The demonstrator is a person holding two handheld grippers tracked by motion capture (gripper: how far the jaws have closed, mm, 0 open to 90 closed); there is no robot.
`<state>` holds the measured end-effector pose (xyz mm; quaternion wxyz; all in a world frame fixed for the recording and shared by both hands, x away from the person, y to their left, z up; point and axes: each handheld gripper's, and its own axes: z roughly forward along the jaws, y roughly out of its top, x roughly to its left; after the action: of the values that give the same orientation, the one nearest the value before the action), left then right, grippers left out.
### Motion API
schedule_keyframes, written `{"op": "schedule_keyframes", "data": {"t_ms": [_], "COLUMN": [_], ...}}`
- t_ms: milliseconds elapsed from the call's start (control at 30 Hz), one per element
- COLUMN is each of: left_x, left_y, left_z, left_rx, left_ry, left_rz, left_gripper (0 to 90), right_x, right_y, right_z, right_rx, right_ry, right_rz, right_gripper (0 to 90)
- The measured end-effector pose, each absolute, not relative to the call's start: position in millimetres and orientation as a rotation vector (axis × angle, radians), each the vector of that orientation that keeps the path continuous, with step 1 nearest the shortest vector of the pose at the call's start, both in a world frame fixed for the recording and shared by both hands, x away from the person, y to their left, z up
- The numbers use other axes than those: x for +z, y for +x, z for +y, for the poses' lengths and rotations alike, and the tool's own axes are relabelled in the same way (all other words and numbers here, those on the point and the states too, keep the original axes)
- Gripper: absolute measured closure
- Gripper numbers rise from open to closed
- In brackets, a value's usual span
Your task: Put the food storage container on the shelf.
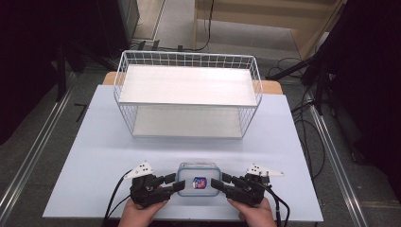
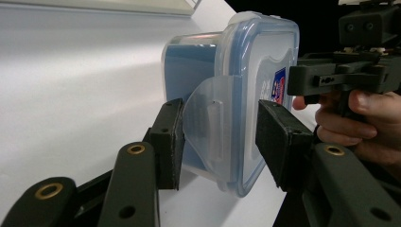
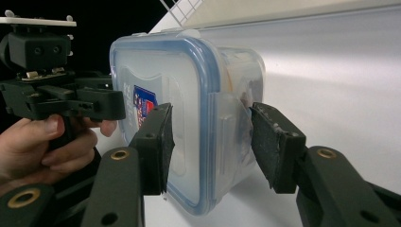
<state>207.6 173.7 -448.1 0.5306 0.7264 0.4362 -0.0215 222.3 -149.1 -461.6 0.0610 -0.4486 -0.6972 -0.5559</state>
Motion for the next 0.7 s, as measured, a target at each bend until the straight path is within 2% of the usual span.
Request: {"op": "schedule_keyframes", "data": {"t_ms": [367, 700], "left_x": [-427.1, -412.6], "left_y": [202.7, 207.0], "left_z": [171.6, 172.4], "left_rx": [0.057, 0.098], "left_ry": [1.704, 1.659], "left_rz": [0.976, 0.947], "left_gripper": [52.6, 52.0], "right_x": [-437.4, -419.6], "right_y": [215.7, 218.2], "right_z": [-147.5, -144.7], "right_rx": [-1.822, -1.886], "right_ry": [-1.310, -1.307], "right_rz": [-2.176, -2.186], "right_gripper": [52.0, 52.0]}}
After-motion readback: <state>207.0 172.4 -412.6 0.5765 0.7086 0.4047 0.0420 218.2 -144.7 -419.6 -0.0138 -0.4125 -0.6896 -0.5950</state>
